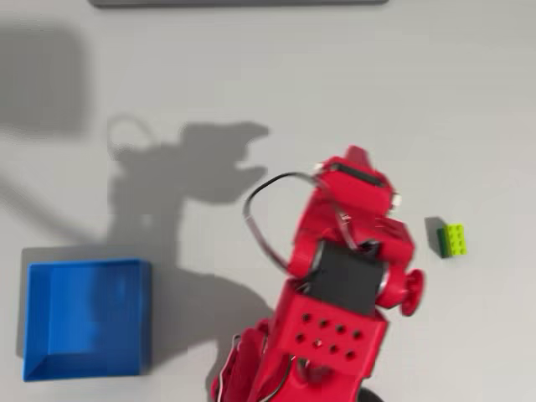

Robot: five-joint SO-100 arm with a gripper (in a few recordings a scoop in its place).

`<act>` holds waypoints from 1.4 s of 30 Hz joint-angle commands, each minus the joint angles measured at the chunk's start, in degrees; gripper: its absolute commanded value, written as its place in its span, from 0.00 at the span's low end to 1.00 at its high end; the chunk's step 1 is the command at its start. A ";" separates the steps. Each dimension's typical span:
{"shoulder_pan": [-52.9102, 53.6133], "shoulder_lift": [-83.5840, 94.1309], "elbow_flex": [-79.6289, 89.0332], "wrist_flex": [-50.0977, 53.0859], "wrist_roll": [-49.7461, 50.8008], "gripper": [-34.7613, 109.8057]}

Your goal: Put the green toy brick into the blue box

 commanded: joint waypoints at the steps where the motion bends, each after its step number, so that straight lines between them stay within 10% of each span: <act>1: 10.63 -5.27 -6.33 0.35 -0.18 0.43; 17: 33.40 -23.12 -5.10 -10.28 -3.16 0.46; 42: 32.52 -42.28 -8.53 -21.53 3.60 0.46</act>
